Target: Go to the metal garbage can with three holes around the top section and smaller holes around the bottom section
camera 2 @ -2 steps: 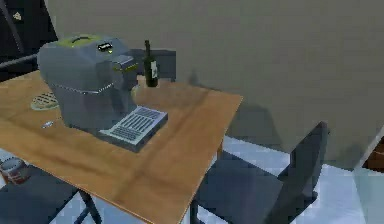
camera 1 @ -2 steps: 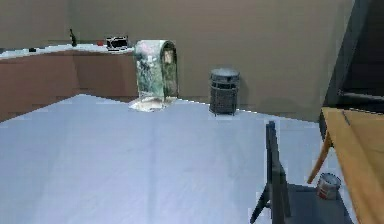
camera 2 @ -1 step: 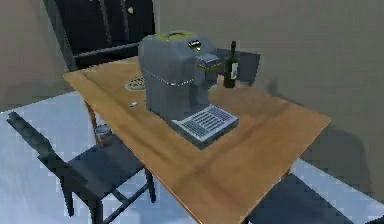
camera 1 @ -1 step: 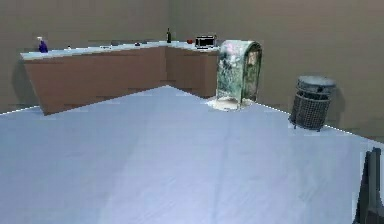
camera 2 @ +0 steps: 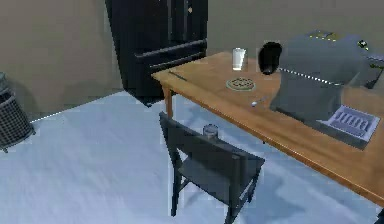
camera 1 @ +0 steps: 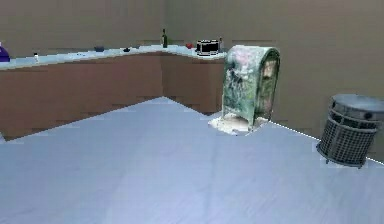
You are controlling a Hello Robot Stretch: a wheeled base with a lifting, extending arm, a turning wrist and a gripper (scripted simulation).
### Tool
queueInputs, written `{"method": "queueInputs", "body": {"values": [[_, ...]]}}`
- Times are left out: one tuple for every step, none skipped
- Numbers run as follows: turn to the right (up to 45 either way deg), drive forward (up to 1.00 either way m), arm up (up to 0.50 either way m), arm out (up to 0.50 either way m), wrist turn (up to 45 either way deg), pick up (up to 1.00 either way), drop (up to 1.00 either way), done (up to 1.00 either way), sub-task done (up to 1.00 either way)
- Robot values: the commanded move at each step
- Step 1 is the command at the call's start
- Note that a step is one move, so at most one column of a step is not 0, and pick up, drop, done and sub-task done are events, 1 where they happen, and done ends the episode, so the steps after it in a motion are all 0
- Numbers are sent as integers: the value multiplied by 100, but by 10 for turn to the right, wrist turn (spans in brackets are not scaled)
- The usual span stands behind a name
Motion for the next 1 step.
{"method": "queueInputs", "body": {"values": [[450,0,0,0,0,0,0,0,0]]}}
